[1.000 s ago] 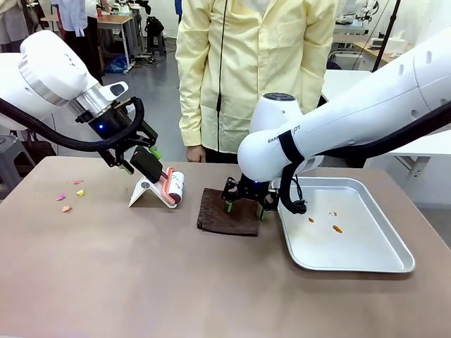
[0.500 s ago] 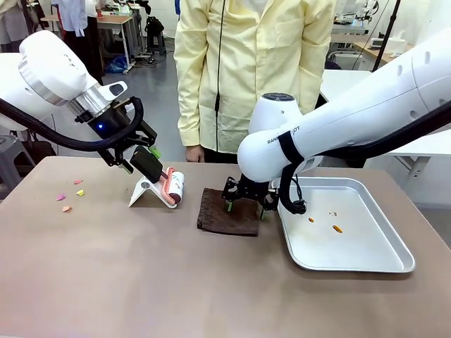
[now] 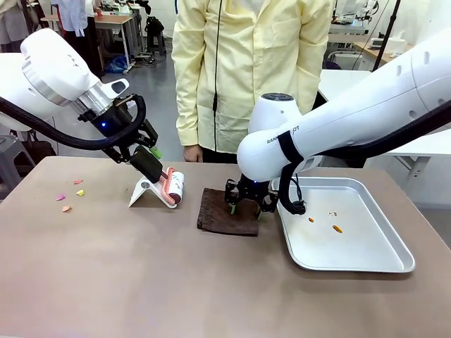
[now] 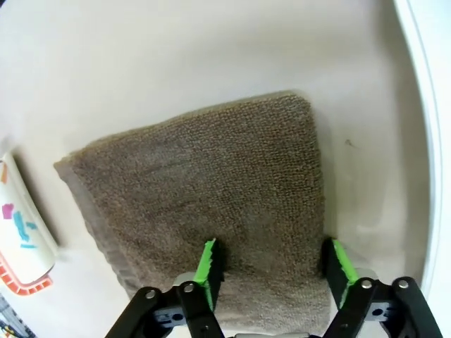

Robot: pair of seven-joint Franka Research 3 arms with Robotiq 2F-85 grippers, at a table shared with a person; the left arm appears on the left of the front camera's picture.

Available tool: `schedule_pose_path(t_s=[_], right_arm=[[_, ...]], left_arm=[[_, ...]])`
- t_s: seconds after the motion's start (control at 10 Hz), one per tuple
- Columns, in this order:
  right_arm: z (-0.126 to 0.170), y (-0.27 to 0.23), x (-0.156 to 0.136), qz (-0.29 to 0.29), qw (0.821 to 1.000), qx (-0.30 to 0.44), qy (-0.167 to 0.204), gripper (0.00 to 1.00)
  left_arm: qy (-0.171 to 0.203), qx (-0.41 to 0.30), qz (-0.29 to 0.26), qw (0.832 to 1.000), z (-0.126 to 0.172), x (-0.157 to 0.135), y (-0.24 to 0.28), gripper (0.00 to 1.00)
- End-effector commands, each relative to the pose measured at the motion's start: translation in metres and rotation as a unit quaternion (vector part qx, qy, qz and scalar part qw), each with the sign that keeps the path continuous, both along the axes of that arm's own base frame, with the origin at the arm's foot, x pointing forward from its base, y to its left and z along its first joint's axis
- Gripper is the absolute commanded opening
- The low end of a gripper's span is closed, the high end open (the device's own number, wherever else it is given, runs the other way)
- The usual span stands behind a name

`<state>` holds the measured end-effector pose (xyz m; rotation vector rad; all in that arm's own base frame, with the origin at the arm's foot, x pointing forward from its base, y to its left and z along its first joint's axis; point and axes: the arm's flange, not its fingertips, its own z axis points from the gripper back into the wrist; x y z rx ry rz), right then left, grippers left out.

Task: Clean the surface of the table.
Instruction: Hold the Lint Roller with your left hand and the towel with your right hand.

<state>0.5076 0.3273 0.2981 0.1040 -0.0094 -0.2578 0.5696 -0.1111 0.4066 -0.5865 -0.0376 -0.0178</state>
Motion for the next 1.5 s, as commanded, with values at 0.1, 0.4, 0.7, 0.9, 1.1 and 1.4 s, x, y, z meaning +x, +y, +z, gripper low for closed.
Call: schedule_pose_path(t_s=[0.1, 0.4, 0.7, 0.9, 1.1, 1.4], right_arm=[[-0.003, 0.006, 0.0, -0.009, 1.0, -0.007, 0.001, 0.0], [-0.004, 0.006, 0.0, -0.008, 1.0, -0.01, 0.003, 0.0], [-0.004, 0.004, 0.001, -0.011, 1.0, -0.008, 0.0, 0.0], [0.007, -0.012, -0.001, -0.013, 0.999, 0.03, -0.009, 0.0], [0.033, -0.052, -0.009, 0.011, 0.984, 0.176, -0.018, 0.0], [0.057, -0.126, -0.033, 0.087, 0.906, 0.415, 0.018, 0.0]], left_arm=[[-0.013, -0.006, -0.002, 1.0, 0.0, -0.003, 0.0, 0.0], [-0.014, -0.01, 0.001, 1.0, 0.001, -0.005, 0.0, 0.0], [-0.015, -0.015, 0.0, 1.0, 0.001, -0.006, 0.0, 0.0], [-0.024, -0.029, 0.004, 0.999, 0.005, -0.011, 0.002, 0.0], [-0.03, -0.088, 0.008, 0.996, 0.015, -0.022, 0.008, 0.0], [-0.035, -0.155, -0.061, 0.985, 0.04, -0.038, 0.048, 0.0]])
